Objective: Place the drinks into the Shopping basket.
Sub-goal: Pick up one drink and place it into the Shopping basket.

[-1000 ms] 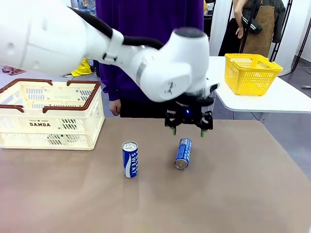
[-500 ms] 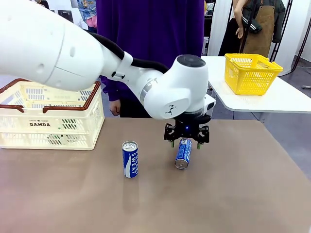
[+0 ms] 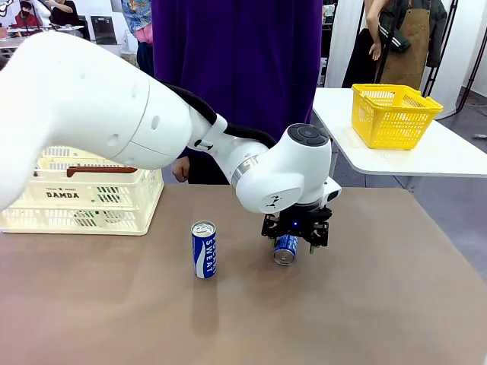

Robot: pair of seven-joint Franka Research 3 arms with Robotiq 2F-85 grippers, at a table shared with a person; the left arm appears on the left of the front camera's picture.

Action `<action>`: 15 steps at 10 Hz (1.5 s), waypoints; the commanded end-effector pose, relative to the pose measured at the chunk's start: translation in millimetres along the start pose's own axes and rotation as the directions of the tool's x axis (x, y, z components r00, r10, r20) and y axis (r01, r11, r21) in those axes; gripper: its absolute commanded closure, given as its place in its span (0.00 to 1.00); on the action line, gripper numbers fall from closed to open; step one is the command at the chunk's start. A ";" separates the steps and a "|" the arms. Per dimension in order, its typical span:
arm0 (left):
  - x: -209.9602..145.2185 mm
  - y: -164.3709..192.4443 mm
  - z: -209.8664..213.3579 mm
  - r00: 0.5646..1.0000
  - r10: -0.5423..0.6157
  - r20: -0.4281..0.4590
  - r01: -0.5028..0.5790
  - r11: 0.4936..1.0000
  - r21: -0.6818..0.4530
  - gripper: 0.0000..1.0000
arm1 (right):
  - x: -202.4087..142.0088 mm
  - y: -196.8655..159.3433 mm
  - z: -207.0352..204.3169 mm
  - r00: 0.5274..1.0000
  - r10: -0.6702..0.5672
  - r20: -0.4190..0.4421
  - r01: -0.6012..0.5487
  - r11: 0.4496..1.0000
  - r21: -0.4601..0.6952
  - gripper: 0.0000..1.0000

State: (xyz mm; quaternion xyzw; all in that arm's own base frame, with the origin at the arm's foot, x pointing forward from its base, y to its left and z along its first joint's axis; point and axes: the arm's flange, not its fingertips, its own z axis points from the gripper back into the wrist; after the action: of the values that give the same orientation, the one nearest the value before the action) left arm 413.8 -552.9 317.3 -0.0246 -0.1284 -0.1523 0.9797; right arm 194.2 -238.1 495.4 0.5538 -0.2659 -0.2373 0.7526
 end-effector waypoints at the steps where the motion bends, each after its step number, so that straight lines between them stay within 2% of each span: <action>1: 5.0 0.1 -1.1 0.999 -0.029 0.035 0.028 0.999 0.016 0.00 | 2.9 1.4 -0.3 1.000 0.026 0.009 -0.026 0.999 0.026 0.00; 4: 8.0 1.8 -4.8 0.999 -0.036 0.030 0.036 0.999 0.028 0.00 | 2.9 1.4 -0.3 1.000 0.026 0.009 -0.026 0.999 0.026 0.00; 5: 9.6 2.7 -6.0 0.999 -0.040 0.034 0.038 0.998 0.049 0.60 | 2.9 1.4 -0.3 1.000 0.026 0.009 -0.026 0.999 0.026 0.00; 6: 9.4 3.1 -6.5 0.998 -0.044 0.040 0.042 0.998 0.054 1.00 | 2.9 1.4 -0.3 1.000 0.026 0.009 -0.026 0.999 0.026 0.00; 13: 11.5 8.9 -5.9 0.999 -0.018 0.028 0.016 0.998 0.063 1.00 | 2.9 1.4 -0.3 1.000 0.026 0.009 -0.026 0.999 0.026 0.00; 14: 19.0 20.8 11.2 0.999 0.011 0.040 -0.014 0.998 0.061 1.00 | 2.9 1.4 -0.3 1.000 0.026 0.009 -0.026 0.999 0.026 0.00; 15: 27.0 36.9 47.1 1.000 0.005 0.004 -0.005 1.000 -0.016 1.00 | 2.9 1.4 -0.3 1.000 0.026 0.009 -0.026 0.999 0.026 0.00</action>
State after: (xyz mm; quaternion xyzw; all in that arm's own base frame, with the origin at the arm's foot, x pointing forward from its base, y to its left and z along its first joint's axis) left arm 436.2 -540.7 331.0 -0.0162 -0.1424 -0.1528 0.9778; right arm 194.2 -238.1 495.3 0.5538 -0.2659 -0.2373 0.7525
